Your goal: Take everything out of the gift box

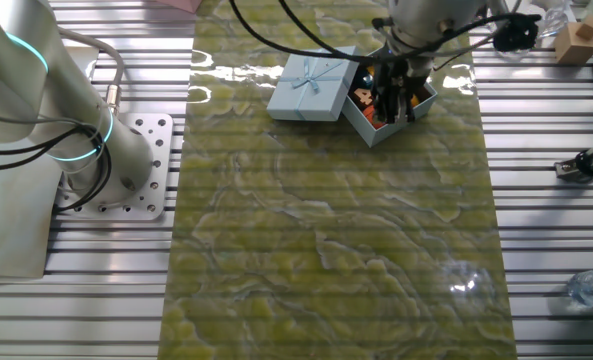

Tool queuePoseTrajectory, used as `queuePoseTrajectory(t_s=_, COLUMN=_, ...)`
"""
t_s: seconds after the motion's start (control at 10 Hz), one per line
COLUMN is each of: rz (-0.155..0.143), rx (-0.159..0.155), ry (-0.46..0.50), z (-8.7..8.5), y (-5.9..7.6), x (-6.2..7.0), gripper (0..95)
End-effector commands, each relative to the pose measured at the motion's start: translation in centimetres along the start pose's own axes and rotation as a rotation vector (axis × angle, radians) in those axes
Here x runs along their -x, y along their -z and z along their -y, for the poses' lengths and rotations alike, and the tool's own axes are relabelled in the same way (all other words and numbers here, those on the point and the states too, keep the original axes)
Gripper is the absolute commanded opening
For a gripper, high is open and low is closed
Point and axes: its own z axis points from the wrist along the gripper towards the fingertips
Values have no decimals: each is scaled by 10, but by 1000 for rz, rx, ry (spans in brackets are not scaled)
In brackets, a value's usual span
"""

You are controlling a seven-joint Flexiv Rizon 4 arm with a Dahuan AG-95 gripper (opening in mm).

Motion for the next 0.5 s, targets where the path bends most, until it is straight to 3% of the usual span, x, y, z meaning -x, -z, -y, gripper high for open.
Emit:
queuePoseTrajectory(t_s=0.1, rz=-5, rx=12, ry=7, z=0, y=0, x=1, gripper=0)
queuePoseTrajectory(t_s=0.5, rz=-4, rx=19, ry=-13, z=0, y=0, x=1, gripper=0)
